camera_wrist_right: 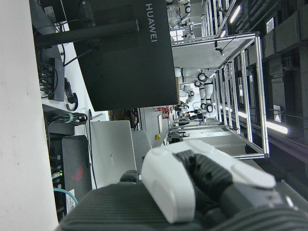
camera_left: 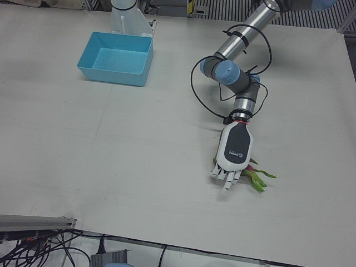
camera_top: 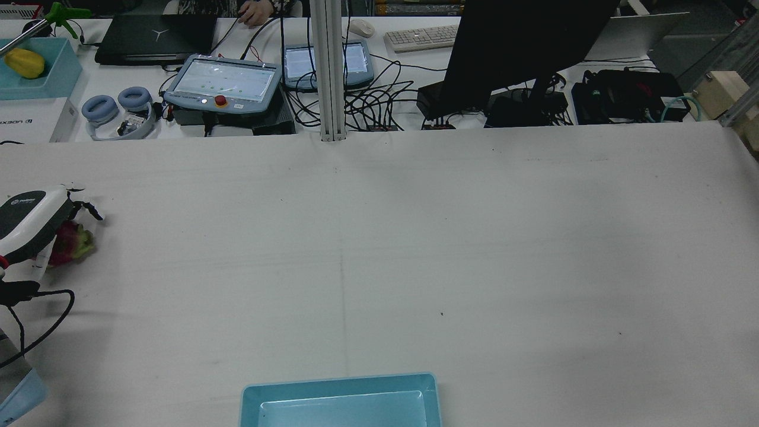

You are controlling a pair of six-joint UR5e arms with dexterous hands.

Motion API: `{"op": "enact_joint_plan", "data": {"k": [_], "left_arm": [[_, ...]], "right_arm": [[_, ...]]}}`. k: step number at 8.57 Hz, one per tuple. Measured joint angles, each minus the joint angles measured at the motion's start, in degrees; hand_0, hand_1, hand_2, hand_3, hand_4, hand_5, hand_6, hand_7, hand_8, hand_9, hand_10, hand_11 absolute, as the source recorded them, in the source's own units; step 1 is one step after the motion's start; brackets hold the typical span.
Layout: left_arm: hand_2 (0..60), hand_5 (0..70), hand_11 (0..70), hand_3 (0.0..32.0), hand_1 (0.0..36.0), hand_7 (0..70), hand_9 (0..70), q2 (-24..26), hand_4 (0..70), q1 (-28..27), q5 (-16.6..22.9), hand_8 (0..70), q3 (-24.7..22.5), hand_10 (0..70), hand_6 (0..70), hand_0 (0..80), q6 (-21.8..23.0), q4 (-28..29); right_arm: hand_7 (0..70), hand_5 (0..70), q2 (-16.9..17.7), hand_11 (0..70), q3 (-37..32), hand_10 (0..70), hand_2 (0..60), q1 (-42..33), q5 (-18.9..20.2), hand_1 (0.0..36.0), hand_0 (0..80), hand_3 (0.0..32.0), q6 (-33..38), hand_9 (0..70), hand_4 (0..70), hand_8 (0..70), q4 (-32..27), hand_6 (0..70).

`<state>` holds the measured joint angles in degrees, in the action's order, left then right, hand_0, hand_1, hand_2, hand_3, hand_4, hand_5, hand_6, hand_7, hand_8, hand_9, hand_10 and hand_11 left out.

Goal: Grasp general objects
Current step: 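Tighten the left hand's grip and lift the dragon fruit off the table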

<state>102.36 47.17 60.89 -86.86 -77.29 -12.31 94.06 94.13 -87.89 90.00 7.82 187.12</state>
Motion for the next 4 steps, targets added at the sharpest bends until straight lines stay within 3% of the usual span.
{"op": "enact_joint_plan", "data": {"k": [1, 3, 4], "left_arm": [[60.0, 70.0, 70.0, 0.0, 36.0, 70.0, 70.0, 0.02, 58.6, -0.01, -0.08, 70.0, 0.55, 70.0, 70.0, 80.0, 0.01, 0.52], [60.0, 70.0, 70.0, 0.0, 36.0, 70.0, 70.0, 0.09, 70.0, -0.04, -0.18, 70.0, 1.62, 70.0, 70.0, 80.0, 0.03, 1.55], [60.0, 70.0, 70.0, 0.0, 36.0, 70.0, 70.0, 0.05, 70.0, -0.03, -0.80, 70.0, 1.79, 70.0, 70.0, 80.0, 0.06, 1.77]], "right_arm": [[0.0, 0.0, 0.00, 0.0, 0.00, 0.0, 0.0, 0.00, 0.00, 0.0, 0.0, 0.0, -0.03, 0.0, 0.0, 0.0, 0.00, 0.0], [0.0, 0.0, -0.02, 0.0, 0.00, 0.0, 0.0, 0.00, 0.00, 0.0, 0.0, 0.0, -0.02, 0.0, 0.0, 0.0, 0.00, 0.0], [0.0, 0.0, -0.02, 0.0, 0.03, 0.0, 0.0, 0.00, 0.00, 0.0, 0.0, 0.0, -0.03, 0.0, 0.0, 0.0, 0.00, 0.0]]}}
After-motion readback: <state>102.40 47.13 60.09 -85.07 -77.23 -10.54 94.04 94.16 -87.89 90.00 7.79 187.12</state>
